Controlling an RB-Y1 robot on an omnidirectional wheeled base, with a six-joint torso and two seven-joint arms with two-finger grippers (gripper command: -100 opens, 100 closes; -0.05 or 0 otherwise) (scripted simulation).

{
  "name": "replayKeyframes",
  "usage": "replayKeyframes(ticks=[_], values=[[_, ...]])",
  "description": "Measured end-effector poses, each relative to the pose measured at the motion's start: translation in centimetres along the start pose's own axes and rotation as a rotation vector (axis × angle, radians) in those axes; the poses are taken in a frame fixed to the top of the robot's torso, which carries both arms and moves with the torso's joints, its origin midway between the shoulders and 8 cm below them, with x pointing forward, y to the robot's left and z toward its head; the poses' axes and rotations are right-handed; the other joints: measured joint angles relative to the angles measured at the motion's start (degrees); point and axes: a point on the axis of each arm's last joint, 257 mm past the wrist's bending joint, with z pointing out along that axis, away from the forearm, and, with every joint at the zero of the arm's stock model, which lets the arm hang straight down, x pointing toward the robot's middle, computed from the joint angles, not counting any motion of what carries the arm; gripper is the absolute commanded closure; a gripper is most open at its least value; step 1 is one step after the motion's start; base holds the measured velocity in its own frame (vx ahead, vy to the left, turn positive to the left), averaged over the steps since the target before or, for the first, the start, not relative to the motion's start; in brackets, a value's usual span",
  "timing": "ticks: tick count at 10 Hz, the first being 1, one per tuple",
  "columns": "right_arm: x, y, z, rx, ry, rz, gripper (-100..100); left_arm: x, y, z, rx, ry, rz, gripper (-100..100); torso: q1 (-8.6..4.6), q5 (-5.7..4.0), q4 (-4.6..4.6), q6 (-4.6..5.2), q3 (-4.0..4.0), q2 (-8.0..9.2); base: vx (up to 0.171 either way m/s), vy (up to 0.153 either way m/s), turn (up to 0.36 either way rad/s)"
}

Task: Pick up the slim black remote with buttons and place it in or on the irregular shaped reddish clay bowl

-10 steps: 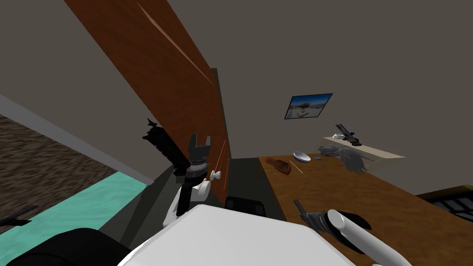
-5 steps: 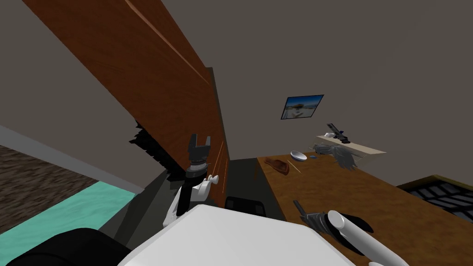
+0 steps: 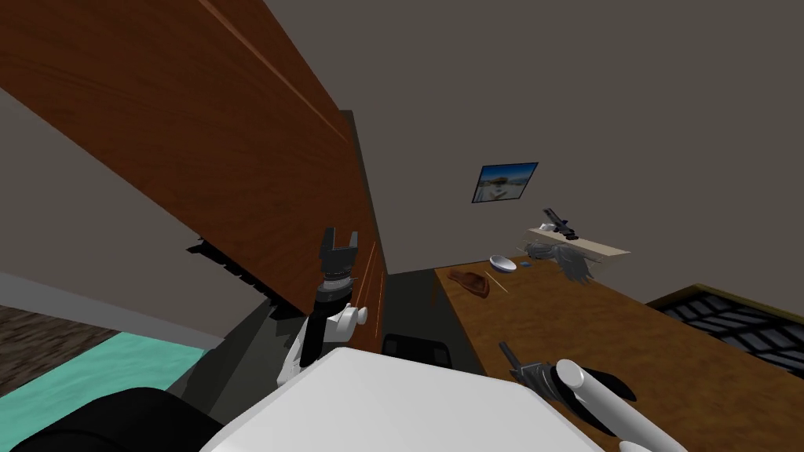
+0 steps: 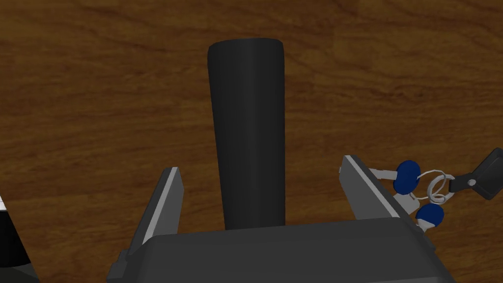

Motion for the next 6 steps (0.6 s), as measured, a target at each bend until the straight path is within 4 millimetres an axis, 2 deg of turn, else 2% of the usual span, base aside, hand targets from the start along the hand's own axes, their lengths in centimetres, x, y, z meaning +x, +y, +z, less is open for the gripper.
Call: replayKeyframes(ticks=[1, 5, 6], values=[[-0.05, 0.01, 0.02, 0.0, 0.0, -0.004, 100, 0.0, 0.0, 0.0, 0.0, 0.0, 0.0, 0, -0.08, -0.04, 0.02, -0.03, 0.03, 0.06, 0.0, 0.0, 0.0], [-0.01, -0.14, 0.05, 0.003, 0.0, -0.003, 100, 0.0, 0.0, 0.0, 0.0, 0.0, 0.0, 0, -0.5, -0.19, -0.01, -0.04, 0.0, 0.02, -0.001, 0.003, -0.001], [-0.02, -0.15, 0.06, 0.004, 0.0, -0.003, 0, 0.0, 0.0, 0.0, 0.0, 0.0, 0.0, 0, -0.51, -0.19, -0.01, -0.04, 0.0, 0.02, 0.0, 0.0, 0.0]])
